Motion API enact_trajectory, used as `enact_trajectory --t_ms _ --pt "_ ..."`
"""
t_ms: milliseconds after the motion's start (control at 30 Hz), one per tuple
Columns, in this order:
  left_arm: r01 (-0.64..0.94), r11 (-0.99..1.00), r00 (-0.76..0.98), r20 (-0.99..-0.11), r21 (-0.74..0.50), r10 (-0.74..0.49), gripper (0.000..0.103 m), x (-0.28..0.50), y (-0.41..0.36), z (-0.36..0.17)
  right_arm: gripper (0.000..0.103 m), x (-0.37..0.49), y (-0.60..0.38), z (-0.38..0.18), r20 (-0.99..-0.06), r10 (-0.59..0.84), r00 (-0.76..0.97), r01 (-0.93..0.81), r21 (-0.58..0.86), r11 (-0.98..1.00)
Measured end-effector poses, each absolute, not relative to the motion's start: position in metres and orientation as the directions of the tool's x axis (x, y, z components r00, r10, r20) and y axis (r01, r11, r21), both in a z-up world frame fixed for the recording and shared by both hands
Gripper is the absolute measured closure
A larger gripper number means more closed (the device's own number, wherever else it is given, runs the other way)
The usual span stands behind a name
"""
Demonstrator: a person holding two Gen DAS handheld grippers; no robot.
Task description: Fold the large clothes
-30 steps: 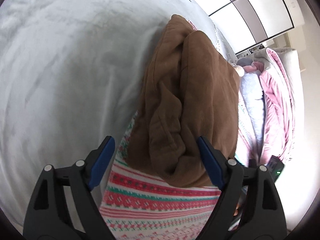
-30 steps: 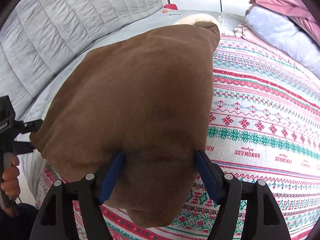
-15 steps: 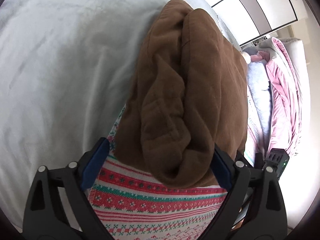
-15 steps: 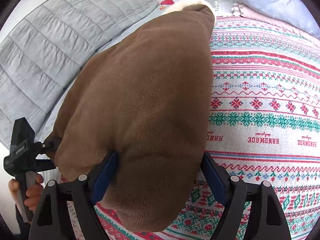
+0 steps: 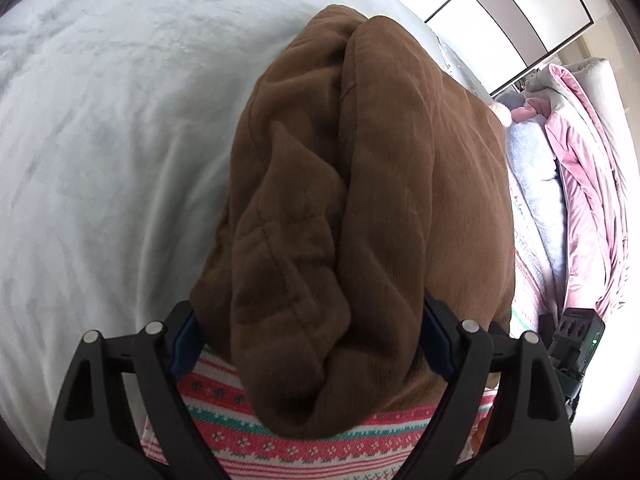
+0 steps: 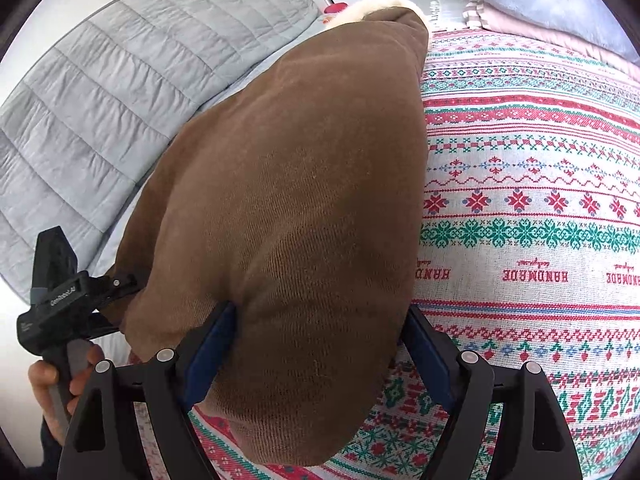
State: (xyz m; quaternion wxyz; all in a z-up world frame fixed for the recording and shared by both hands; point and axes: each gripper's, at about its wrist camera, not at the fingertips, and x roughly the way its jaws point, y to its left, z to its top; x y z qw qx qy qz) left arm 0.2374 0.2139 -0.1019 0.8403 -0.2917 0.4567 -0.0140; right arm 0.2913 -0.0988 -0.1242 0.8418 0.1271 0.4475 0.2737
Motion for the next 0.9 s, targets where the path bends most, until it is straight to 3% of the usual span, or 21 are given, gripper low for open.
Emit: enact_trajectory --t_ms 400,767,900 --pt "-0.229 0.846 0.584 -0.763 -0.482 -0.277 0.021 0.244 0.209 -0.100 0.013 0.299 -0.110 -0.101 -0.685 0.592 0.424 -0.361 0.471 0.805" --pt "-0.236 0.834 0.577 -0.762 -0.499 -0.293 0.019 0.245 0.210 -0.101 0.013 0.410 -0.147 -0.110 -0.552 0.752 0.360 -0.201 0.741 0.640" --pt "-0.235 0.833 0.574 -0.763 -0.502 -0.297 0.019 0.247 0.210 -0.101 0.013 0.462 -0.145 -0.109 -0.558 0.746 0.363 -0.149 0.756 0.638"
